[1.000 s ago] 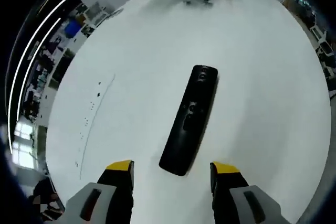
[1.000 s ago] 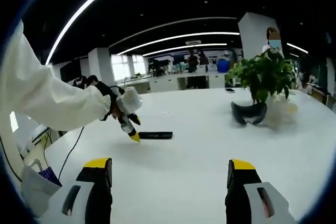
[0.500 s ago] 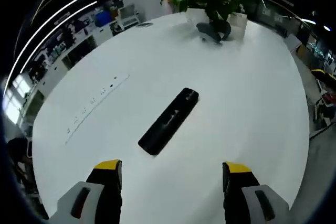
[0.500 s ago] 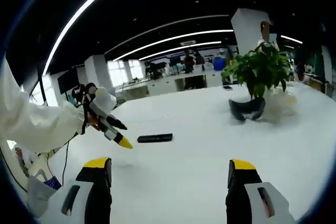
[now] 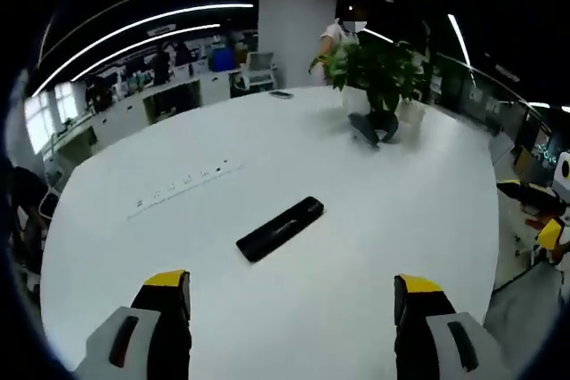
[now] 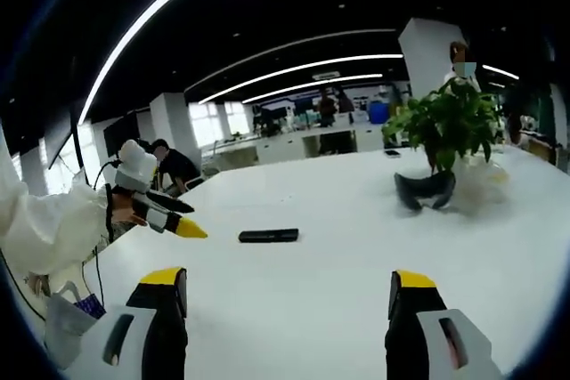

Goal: Press the specified remote control buttons in sequence, fully releasing each button before pressing the next.

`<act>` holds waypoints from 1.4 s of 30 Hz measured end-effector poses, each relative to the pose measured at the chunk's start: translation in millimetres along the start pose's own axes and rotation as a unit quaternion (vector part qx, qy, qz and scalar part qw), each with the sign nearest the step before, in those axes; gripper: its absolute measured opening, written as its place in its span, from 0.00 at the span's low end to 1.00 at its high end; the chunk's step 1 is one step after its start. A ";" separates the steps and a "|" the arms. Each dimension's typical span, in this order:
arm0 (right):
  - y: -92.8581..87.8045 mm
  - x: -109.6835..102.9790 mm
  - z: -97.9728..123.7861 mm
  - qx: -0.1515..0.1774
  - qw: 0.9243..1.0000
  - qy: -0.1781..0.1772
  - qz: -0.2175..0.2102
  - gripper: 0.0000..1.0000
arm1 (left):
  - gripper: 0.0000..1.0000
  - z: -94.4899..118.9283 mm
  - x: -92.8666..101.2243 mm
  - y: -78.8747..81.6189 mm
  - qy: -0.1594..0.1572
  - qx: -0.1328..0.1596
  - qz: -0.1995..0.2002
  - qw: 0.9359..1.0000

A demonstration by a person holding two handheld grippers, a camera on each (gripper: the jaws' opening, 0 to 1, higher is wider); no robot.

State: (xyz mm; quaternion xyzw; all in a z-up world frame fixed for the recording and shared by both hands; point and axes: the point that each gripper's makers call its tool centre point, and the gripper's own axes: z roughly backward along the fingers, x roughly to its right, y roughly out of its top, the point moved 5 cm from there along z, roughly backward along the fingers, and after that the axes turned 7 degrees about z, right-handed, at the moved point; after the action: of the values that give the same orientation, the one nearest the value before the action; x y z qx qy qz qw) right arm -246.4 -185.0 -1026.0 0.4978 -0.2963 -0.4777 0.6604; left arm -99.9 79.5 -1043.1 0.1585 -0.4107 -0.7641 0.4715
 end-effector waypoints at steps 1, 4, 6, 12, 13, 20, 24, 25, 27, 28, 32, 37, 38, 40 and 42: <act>0.3 -0.4 0.1 0.001 1.000 0.000 0.001 0.94 | 1.00 6.8 0.8 0.2 0.002 0.012 0.002 1.000; 1.5 -0.2 0.4 0.005 1.000 -0.001 0.005 0.95 | 1.00 23.2 1.7 0.2 0.015 0.049 0.025 0.998; 2.3 -0.3 0.5 0.009 1.000 -0.002 0.005 0.97 | 1.00 33.6 2.4 -2.8 0.020 0.058 0.036 0.998; 2.4 -2.3 0.8 0.008 1.000 -0.003 0.015 0.98 | 1.00 62.4 8.2 -7.9 0.045 0.102 0.050 0.992; 2.4 -2.2 0.8 0.008 1.000 -0.003 0.015 0.98 | 1.00 68.7 9.7 -9.5 0.050 0.114 0.052 0.991; 3.2 -1.5 1.5 0.011 1.000 -0.005 0.015 0.98 | 1.00 98.0 14.0 -26.3 0.072 0.167 0.095 0.979; 3.1 -3.8 1.5 0.011 1.000 -0.003 0.022 0.98 | 1.00 110.5 13.2 -37.8 0.090 0.184 0.101 0.974; 3.0 -4.3 1.4 0.010 1.000 -0.002 0.023 0.98 | 1.00 114.3 13.1 -41.6 0.096 0.183 0.103 0.973; 2.7 -4.7 1.3 0.009 1.000 -0.001 0.025 0.98 | 1.00 120.5 12.7 -49.5 0.107 0.179 0.107 0.972; 2.5 -4.7 1.2 0.008 1.000 0.000 0.025 0.98 | 1.00 122.7 11.9 -53.0 0.111 0.179 0.109 0.972; 2.3 -5.3 1.2 0.007 1.000 0.001 0.026 0.98 | 1.00 133.4 12.8 -68.8 0.122 0.184 0.113 0.969; 1.5 -7.1 0.6 0.003 1.000 0.003 0.031 0.98 | 1.00 141.5 12.2 -82.2 0.126 0.187 0.129 0.966; 1.2 -7.5 0.2 0.001 0.999 0.004 0.033 0.98 | 1.00 142.5 13.3 -84.4 0.125 0.190 0.131 0.965; 0.2 -8.5 -0.6 -0.003 0.999 0.005 0.036 0.98 | 1.00 143.4 15.2 -85.9 0.125 0.201 0.137 0.962; 0.0 -10.1 -1.1 -0.004 0.999 0.008 0.041 0.98 | 0.99 143.2 15.1 -87.6 0.131 0.205 0.139 0.960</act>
State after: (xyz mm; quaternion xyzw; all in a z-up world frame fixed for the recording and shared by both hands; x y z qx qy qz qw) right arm -249.2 -175.3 -1025.5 0.4863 -0.3089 -0.4478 0.6838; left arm -249.3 154.2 -1021.3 0.2918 -0.5108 -0.5636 0.5799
